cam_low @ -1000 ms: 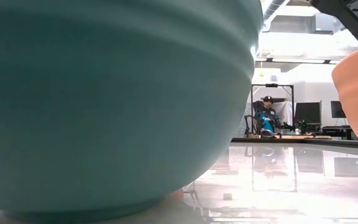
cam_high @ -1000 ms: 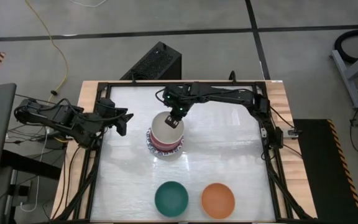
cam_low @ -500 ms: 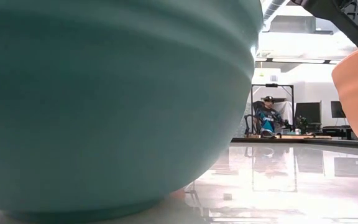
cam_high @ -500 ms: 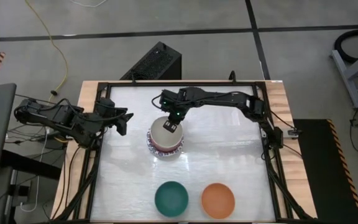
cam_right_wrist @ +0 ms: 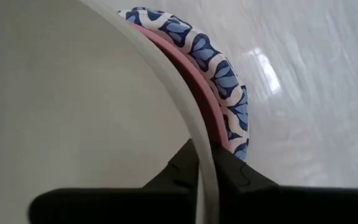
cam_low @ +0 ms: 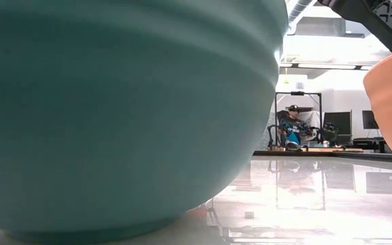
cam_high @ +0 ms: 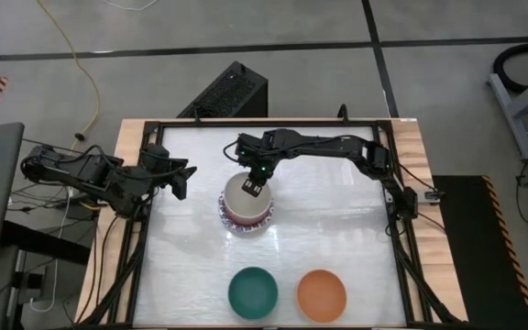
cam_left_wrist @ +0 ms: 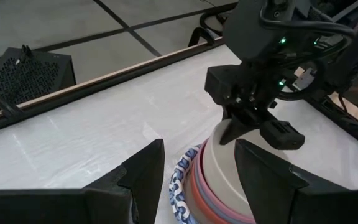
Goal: Nest bowls inside each other
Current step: Stack the white bowl on top of the pink bowl
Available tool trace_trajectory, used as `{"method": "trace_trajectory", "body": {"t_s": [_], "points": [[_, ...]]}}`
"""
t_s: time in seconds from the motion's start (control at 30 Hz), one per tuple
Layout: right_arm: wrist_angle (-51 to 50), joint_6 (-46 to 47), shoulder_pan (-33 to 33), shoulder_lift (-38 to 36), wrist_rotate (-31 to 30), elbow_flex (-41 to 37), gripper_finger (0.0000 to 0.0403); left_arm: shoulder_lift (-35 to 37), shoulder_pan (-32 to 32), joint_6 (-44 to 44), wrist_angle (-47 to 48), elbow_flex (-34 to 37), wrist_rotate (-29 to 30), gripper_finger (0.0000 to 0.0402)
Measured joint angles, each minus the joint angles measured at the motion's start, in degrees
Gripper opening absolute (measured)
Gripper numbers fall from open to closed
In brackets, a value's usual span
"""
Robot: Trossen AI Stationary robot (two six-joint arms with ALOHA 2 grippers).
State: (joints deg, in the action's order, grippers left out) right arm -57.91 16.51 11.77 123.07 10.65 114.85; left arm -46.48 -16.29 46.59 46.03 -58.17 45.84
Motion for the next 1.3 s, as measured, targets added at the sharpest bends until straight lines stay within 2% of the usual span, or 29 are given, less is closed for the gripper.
{"method": "trace_trajectory", "body": {"t_s": [0.3, 0.6, 1.3], "points": [[0.0, -1.7, -0.1, 0.0, -0.4, 0.6, 0.0119, 0.0, 0.0, 0.0, 0.0, 0.0, 0.0, 0.0185], [-3.3, -2.6, 0.0, -0.1, -0.4, 6.9, 0.0183, 0.0, 0.0, -0.8, 1.4, 0.0, -3.3, 0.0185], [-5.6, -7.0, 0.4, 0.0, -0.6, 8.6, 0.018, 0.0, 0.0, -0.8, 1.5, 0.0, -3.5, 0.0185]]}}
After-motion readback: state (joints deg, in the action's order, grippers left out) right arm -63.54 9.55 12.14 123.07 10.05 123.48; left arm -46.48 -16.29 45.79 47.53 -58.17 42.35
